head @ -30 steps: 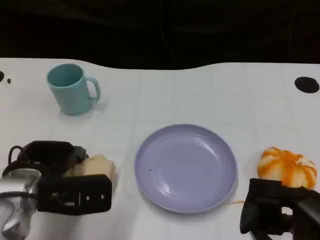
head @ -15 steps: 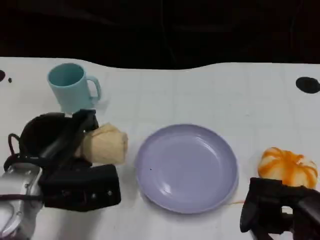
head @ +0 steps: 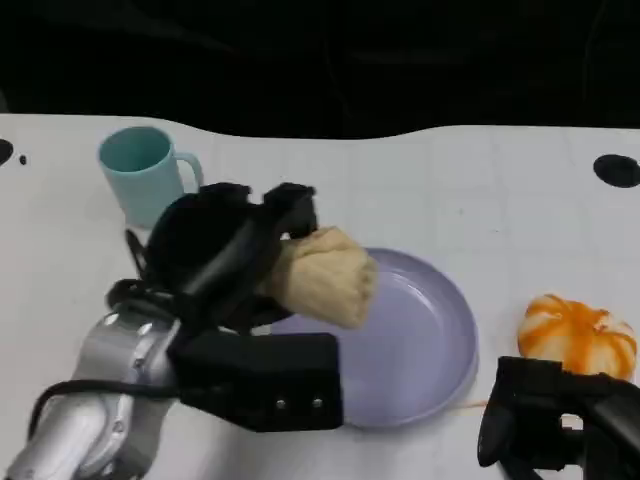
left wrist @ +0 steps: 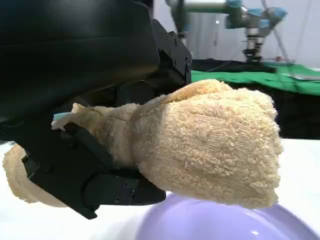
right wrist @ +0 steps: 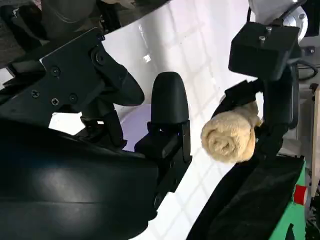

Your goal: Grasp the towel on the left side of the plate with the left hand and place it into the plate.

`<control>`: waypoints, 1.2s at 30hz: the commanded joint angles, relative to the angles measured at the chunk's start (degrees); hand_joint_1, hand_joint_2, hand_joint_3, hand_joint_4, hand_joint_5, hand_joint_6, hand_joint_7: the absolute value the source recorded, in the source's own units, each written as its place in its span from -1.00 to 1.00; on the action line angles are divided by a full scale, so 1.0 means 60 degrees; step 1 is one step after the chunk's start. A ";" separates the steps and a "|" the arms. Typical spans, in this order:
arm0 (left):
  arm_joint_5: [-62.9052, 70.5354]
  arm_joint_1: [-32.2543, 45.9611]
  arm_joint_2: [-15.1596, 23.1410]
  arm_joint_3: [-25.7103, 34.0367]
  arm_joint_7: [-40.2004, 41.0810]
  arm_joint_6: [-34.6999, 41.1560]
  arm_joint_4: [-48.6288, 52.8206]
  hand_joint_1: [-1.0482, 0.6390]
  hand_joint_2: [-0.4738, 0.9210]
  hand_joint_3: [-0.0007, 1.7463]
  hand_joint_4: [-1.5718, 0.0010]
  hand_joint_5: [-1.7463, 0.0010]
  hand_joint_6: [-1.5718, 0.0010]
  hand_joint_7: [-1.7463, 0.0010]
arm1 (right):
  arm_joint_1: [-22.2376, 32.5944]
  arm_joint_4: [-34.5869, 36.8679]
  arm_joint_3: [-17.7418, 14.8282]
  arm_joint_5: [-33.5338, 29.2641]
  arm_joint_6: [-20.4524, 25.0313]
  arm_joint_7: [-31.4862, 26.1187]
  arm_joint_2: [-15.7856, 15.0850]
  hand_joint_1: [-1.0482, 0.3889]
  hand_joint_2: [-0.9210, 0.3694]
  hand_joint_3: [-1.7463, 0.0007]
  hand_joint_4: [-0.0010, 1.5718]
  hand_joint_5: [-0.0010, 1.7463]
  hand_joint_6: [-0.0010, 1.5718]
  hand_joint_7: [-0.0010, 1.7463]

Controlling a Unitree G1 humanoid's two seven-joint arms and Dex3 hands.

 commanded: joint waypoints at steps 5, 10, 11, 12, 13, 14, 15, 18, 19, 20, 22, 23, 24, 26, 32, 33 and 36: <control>0.0161 -0.0904 -0.0919 -0.0646 -0.1499 0.0991 0.0417 -0.07 0.54 -0.01 -0.08 -1.00 0.03 -0.52 | -0.0019 -0.0021 0.0081 -0.0067 -0.0115 -0.0043 -0.0056 0.33 -0.35 -0.41 -0.07 0.98 -0.16 0.72; 0.0042 -0.0955 -0.1100 -0.0927 -0.1898 0.1098 0.0586 -0.07 0.52 -0.05 -0.05 -1.00 -0.05 -0.24 | -0.0014 0.0012 0.0086 -0.0048 -0.0180 -0.0026 -0.0043 0.33 -0.34 -0.42 -0.06 0.99 -0.16 0.72; -0.0082 -0.0931 -0.1148 -0.0929 -0.2031 0.1139 0.0584 -0.08 0.62 -0.19 0.02 -0.96 -0.08 -0.02 | -0.0007 0.0029 0.0088 -0.0057 -0.0216 -0.0018 -0.0045 0.33 -0.34 -0.42 -0.06 0.99 -0.16 0.73; -0.0194 -0.0913 -0.1197 -0.0932 -0.2216 0.1227 0.0567 -0.09 0.73 -0.34 0.08 -0.87 -0.11 0.16 | -0.0003 0.0033 0.0086 -0.0059 -0.0230 -0.0018 -0.0045 0.33 -0.34 -0.42 -0.06 0.99 -0.16 0.73; -0.0270 -0.0899 -0.1218 -0.0931 -0.2356 0.1267 0.0541 -0.11 0.84 -0.50 0.15 -0.72 -0.10 0.36 | 0.0001 0.0036 0.0077 -0.0049 -0.0233 -0.0017 -0.0042 0.33 -0.34 -0.42 -0.06 0.99 -0.16 0.73; -0.0304 -0.0899 -0.1201 -0.0950 -0.2490 0.1284 0.0508 -0.14 0.93 -0.66 0.23 -0.61 -0.05 0.56 | 0.0003 0.0038 0.0066 -0.0031 -0.0228 -0.0013 -0.0039 0.34 -0.35 -0.42 -0.05 0.98 -0.16 0.73; -0.0286 -0.0915 -0.1143 -0.0999 -0.2679 0.1309 0.0447 -0.16 0.97 -0.71 0.29 -0.56 0.01 0.64 | 0.0002 0.0036 0.0055 -0.0015 -0.0219 -0.0005 -0.0043 0.34 -0.35 -0.42 -0.05 0.98 -0.16 0.72; -0.0126 -0.0945 -0.0988 -0.1151 -0.3300 0.1495 0.0177 -0.37 1.00 -0.76 0.57 0.23 0.47 0.94 | 0.0014 0.0050 0.0047 -0.0016 -0.0240 0.0008 -0.0055 0.33 -0.35 -0.42 -0.05 0.98 -0.16 0.72; -0.0106 -0.0937 -0.0969 -0.1164 -0.3436 0.1547 0.0094 -0.41 1.00 -0.77 0.61 0.34 0.55 0.97 | 0.0018 0.0056 0.0041 -0.0008 -0.0240 0.0011 -0.0053 0.33 -0.35 -0.42 -0.05 0.98 -0.15 0.72; -0.0107 -0.0926 -0.0955 -0.1165 -0.3522 0.1578 0.0029 -0.49 1.00 -0.79 0.71 0.44 0.66 0.99 | 0.0019 0.0058 0.0036 0.0000 -0.0235 0.0014 -0.0053 0.33 -0.36 -0.41 -0.05 0.98 -0.15 0.72; -0.0262 -0.0880 -0.0876 -0.1074 -0.3689 0.1554 -0.0170 -0.58 1.00 -0.81 0.80 0.50 0.77 1.00 | 0.0012 0.0066 0.0037 -0.0022 -0.0244 0.0020 -0.0071 0.33 -0.36 -0.41 -0.05 0.98 -0.15 0.71; -0.0344 -0.0864 -0.0828 -0.1027 -0.3755 0.1527 -0.0252 -0.65 1.00 -0.80 0.90 0.49 0.84 1.00 | 0.0008 0.0068 0.0042 -0.0041 -0.0251 0.0021 -0.0080 0.33 -0.36 -0.41 -0.05 0.97 -0.16 0.71; -0.0440 -0.0843 -0.0759 -0.0970 -0.3815 0.1478 -0.0352 -0.68 1.00 -0.79 0.94 0.48 0.87 1.00 | 0.0002 0.0073 0.0053 -0.0062 -0.0271 0.0019 -0.0084 0.34 -0.37 -0.41 -0.06 0.97 -0.16 0.71; -0.0602 -0.0811 -0.0623 -0.0866 -0.3948 0.1425 -0.0540 -0.76 1.00 -0.77 0.99 0.50 0.92 1.00 | -0.0016 0.0075 0.0064 -0.0068 -0.0259 0.0014 -0.0082 0.35 -0.37 -0.41 -0.06 0.97 -0.16 0.71; -0.1871 -0.0519 -0.0235 0.0043 -0.4914 0.1868 -0.1519 -0.84 1.00 -0.77 0.99 0.53 0.91 0.98 | -0.0022 0.0134 0.0068 -0.0073 -0.0291 -0.0017 -0.0039 0.34 -0.36 -0.40 -0.07 0.98 -0.16 0.72; -0.2307 -0.0430 -0.0151 0.0333 -0.5154 0.1997 -0.1727 -0.83 1.00 -0.78 0.98 0.52 0.89 0.97 | -0.0024 0.0130 0.0057 -0.0065 -0.0261 -0.0026 -0.0039 0.34 -0.36 -0.40 -0.08 0.99 -0.17 0.72; -0.3610 -0.0174 -0.0010 0.1170 -0.5587 0.2343 -0.2189 -0.80 1.00 -0.81 0.89 0.46 0.79 0.93 | -0.0047 0.0120 0.0024 -0.0022 -0.0199 -0.0031 -0.0042 0.34 -0.36 -0.40 -0.08 0.99 -0.17 0.72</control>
